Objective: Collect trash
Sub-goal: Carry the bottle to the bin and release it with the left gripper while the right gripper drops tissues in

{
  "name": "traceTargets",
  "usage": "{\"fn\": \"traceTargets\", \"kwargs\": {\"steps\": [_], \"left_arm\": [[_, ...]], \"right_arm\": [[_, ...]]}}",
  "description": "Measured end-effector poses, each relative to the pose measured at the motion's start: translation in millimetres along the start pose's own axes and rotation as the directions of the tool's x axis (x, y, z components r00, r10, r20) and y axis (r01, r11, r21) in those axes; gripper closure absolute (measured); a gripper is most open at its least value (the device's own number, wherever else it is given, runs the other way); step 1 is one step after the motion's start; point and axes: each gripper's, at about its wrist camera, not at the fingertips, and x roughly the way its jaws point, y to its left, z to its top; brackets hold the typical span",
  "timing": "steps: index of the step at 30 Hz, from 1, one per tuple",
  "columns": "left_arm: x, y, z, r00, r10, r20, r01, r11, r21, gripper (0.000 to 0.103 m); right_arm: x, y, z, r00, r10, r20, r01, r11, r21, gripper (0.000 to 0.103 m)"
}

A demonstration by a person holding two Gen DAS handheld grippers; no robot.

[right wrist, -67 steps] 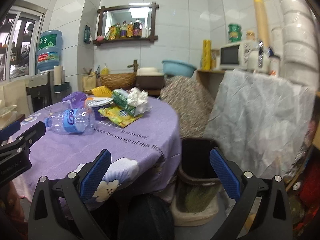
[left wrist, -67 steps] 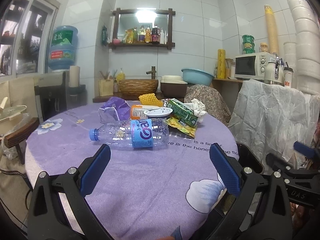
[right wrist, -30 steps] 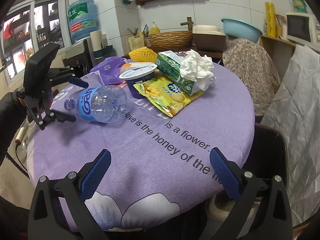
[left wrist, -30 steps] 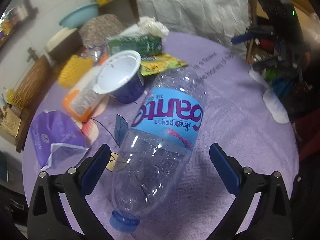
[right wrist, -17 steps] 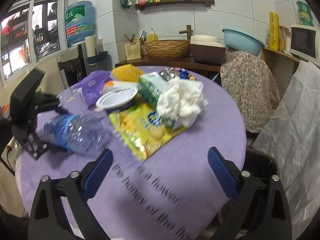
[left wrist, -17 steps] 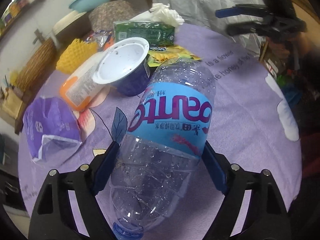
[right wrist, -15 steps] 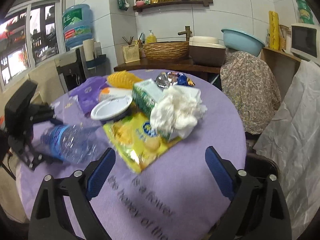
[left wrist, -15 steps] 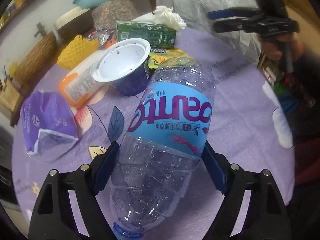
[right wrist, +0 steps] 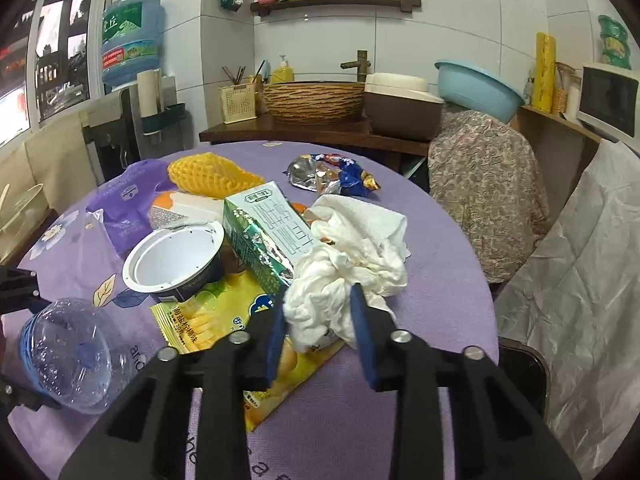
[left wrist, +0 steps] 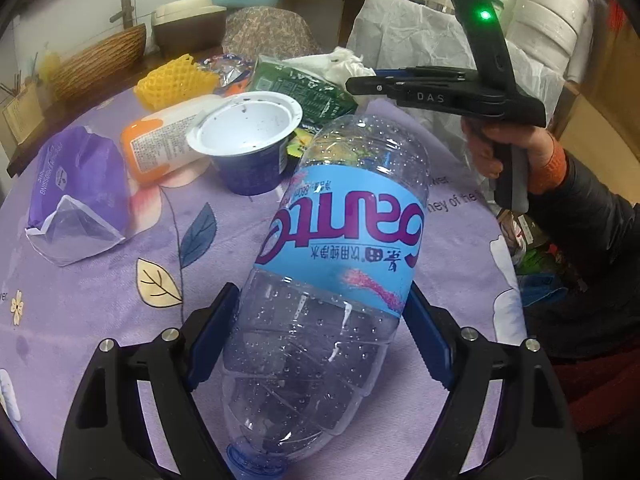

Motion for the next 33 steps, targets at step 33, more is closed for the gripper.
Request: {"fn": "traceTargets", "kwargs": {"steps": [33], "left_arm": [[248.7, -225.3, 275.7, 0.976, -0.169, -0.136, 0.151, 0.979, -0.139, 0.022]], "right_arm": [[-81.5, -228.5, -175.5, 0.97, -0.218, -0.105, 0.242, 0.872, 0.425, 0.085]]}}
